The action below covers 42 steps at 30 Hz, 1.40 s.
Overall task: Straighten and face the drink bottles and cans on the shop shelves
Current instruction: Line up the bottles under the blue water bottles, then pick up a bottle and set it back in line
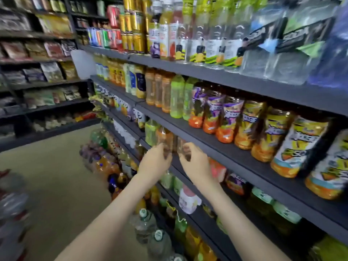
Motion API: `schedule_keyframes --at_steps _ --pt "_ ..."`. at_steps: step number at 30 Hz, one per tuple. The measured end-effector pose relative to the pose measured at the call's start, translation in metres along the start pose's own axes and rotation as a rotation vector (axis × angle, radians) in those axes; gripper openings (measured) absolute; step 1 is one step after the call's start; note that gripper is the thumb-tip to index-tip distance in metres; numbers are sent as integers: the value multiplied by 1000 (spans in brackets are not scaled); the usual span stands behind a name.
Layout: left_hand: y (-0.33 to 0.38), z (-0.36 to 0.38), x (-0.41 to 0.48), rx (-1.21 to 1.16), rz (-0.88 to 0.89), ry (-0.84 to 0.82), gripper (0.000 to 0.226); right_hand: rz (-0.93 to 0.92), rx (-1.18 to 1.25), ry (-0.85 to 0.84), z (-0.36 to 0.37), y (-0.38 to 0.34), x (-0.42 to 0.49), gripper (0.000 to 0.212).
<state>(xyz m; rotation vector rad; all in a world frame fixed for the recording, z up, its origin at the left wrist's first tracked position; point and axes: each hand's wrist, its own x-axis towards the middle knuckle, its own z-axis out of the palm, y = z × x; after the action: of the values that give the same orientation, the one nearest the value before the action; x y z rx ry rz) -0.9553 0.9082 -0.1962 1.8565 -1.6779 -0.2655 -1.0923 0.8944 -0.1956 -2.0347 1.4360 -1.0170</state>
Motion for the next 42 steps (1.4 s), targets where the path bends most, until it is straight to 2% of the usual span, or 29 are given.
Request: schedule_keyframes --at_steps 8,17,23,33,39,42 --pt "-168 -110 118 24 -30 16 31 17 55 91 148 -111 135 26" --pt "-273 -180 268 -68 39 53 21 -43 56 210 231 -188 271 30" --pt "-333 -197 392 -113 131 147 29 -130 121 316 288 -211 387 31" --pt "-384 -237 590 -278 334 278 23 -234 60 585 338 -254 555 36" --pt "-366 -226 664 -454 585 241 17 -204 17 838 340 -243 580 24" --pt "-373 -203 667 -589 677 230 10 -211 -117 964 363 -229 568 20"
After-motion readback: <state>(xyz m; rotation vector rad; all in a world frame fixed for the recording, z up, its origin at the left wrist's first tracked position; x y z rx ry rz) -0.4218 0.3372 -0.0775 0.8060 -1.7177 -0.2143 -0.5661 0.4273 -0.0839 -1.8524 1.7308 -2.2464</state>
